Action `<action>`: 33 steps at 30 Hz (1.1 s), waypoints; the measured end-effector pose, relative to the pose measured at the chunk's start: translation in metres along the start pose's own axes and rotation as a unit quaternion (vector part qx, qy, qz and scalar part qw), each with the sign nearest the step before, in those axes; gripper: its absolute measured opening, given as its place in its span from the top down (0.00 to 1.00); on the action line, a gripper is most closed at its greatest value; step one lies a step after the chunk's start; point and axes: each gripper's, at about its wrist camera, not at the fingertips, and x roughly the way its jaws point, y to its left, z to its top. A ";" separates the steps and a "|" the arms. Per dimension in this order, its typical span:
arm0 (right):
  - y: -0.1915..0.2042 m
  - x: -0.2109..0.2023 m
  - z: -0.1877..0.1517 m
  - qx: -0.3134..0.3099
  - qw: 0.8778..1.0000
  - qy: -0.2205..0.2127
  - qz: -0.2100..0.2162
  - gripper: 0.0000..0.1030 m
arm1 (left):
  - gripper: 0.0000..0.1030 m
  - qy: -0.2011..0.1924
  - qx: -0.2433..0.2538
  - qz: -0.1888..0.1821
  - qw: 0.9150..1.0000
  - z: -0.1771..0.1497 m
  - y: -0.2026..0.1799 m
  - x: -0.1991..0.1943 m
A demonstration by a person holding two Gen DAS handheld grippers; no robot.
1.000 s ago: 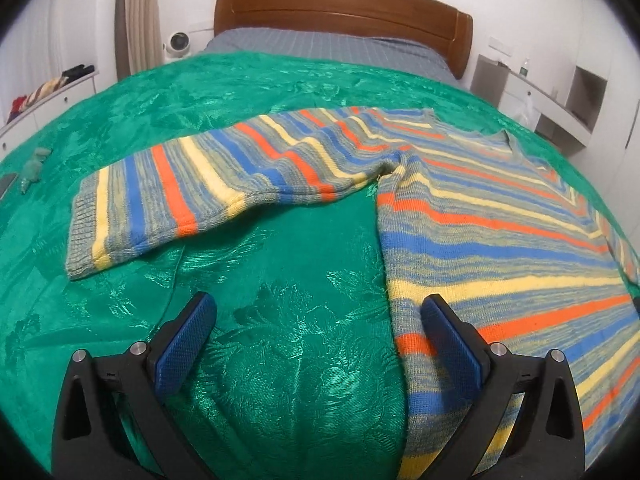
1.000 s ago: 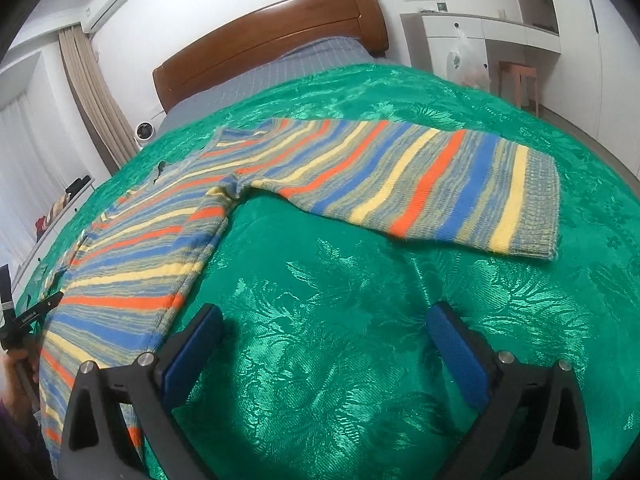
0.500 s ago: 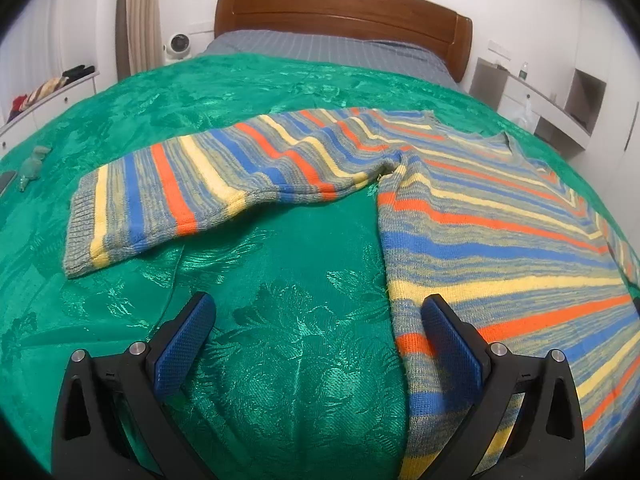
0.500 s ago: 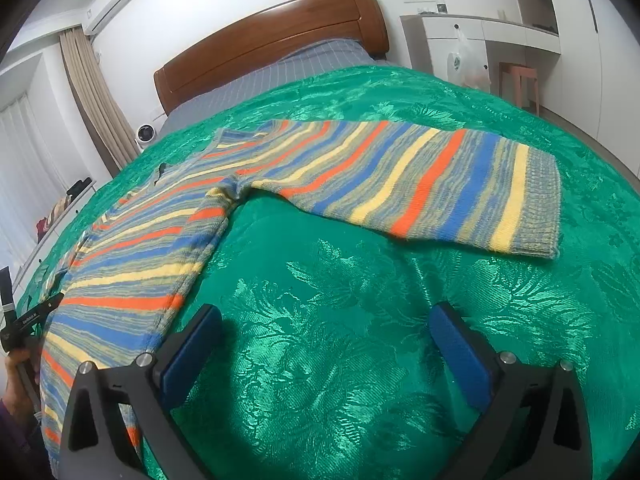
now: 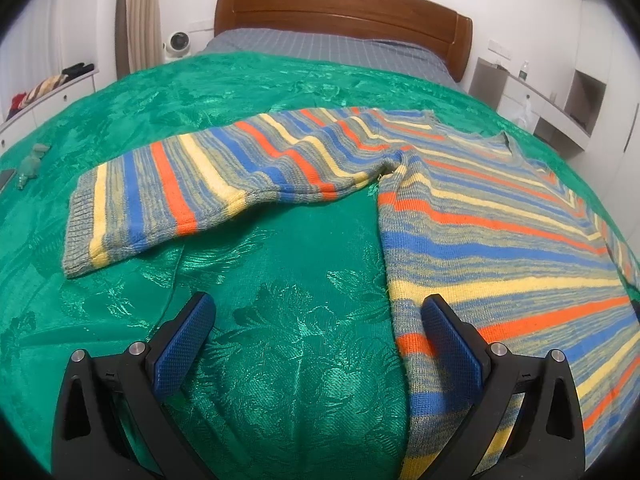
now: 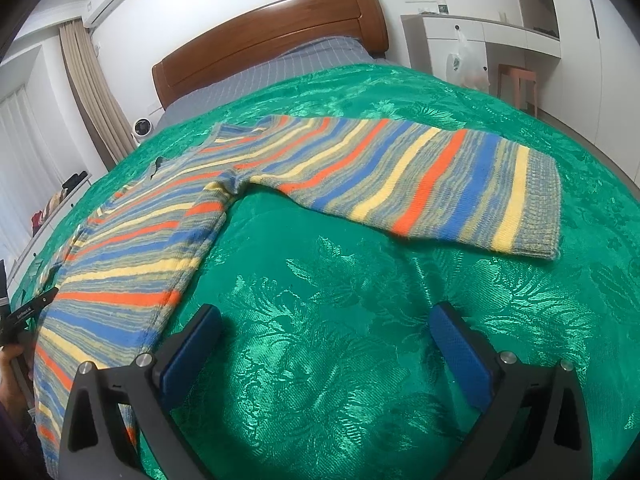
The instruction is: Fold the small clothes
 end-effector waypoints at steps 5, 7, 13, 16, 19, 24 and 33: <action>0.000 0.001 -0.001 -0.002 1.000 0.000 0.000 0.00 | 0.00 0.000 0.005 0.006 1.000 0.000 -0.001 0.000; 0.000 0.001 -0.001 -0.004 1.000 0.000 -0.002 0.00 | 0.00 0.007 0.006 0.007 1.000 0.001 -0.002 0.002; 0.001 0.002 0.000 -0.009 1.000 0.014 -0.011 0.00 | 0.00 0.067 0.010 -0.021 0.998 0.031 -0.006 0.001; 0.009 0.000 0.015 -0.020 0.997 0.061 -0.034 0.00 | 0.00 0.045 -0.017 -0.049 0.998 0.048 -0.007 -0.005; 0.015 -0.016 0.039 -0.034 0.997 0.030 -0.061 0.00 | 0.00 0.035 -0.021 -0.036 0.999 0.059 -0.012 0.008; -0.001 0.012 0.057 -0.009 0.995 0.033 -0.095 0.00 | 0.00 0.067 0.032 0.001 0.997 0.043 -0.021 0.047; -0.008 0.035 0.037 -0.021 0.992 0.031 -0.120 0.00 | 0.00 0.061 0.032 -0.007 0.998 0.039 -0.018 0.044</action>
